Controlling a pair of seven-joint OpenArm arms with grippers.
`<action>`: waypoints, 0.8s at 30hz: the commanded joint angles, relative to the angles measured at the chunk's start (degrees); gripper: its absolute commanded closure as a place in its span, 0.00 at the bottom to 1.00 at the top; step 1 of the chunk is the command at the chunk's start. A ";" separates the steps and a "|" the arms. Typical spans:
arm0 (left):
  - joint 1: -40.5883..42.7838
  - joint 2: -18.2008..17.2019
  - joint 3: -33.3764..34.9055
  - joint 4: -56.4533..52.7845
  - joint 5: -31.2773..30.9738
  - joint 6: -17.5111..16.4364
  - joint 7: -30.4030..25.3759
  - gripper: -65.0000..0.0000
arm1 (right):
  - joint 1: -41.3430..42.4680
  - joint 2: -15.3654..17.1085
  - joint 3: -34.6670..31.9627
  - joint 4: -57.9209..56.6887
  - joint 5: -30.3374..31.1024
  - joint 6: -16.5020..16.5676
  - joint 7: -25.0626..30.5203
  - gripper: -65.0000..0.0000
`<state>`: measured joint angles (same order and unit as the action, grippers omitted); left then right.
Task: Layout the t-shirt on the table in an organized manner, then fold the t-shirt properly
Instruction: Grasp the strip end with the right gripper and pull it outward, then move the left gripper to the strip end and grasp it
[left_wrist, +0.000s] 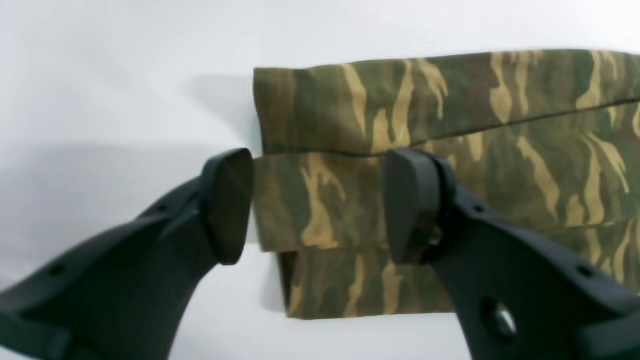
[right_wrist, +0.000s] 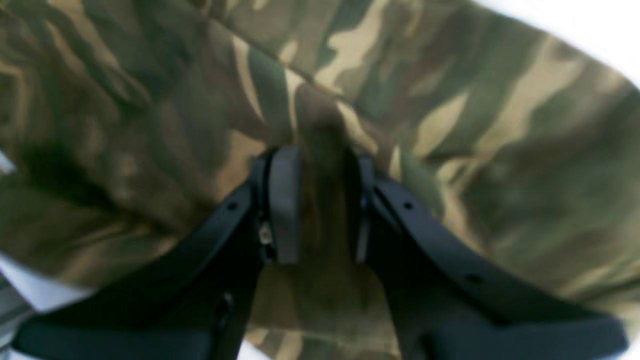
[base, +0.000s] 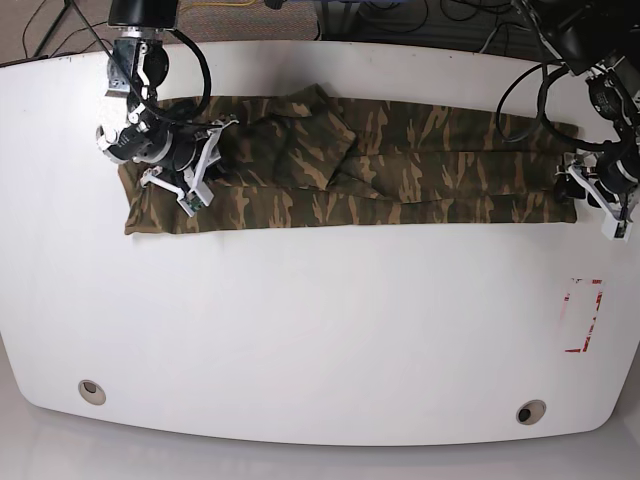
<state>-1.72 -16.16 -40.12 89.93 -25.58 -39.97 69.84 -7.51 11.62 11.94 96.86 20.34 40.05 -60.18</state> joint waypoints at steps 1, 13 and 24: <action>-0.70 -1.90 -0.37 0.05 -0.66 -0.03 -0.53 0.41 | 0.69 0.73 0.49 -1.69 -0.16 -0.05 1.85 0.79; -0.70 -4.63 -3.97 -9.53 -4.35 -0.03 -0.61 0.41 | 1.13 1.44 0.58 -6.53 -0.16 -0.05 3.88 0.79; -0.70 -8.41 -3.97 -17.97 -7.43 -0.03 -4.66 0.41 | 0.96 1.53 0.49 -6.53 -0.16 -0.05 5.63 0.79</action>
<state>-1.74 -22.72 -43.97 72.16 -31.86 -39.94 67.02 -6.57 12.71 12.38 90.30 22.11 40.34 -52.51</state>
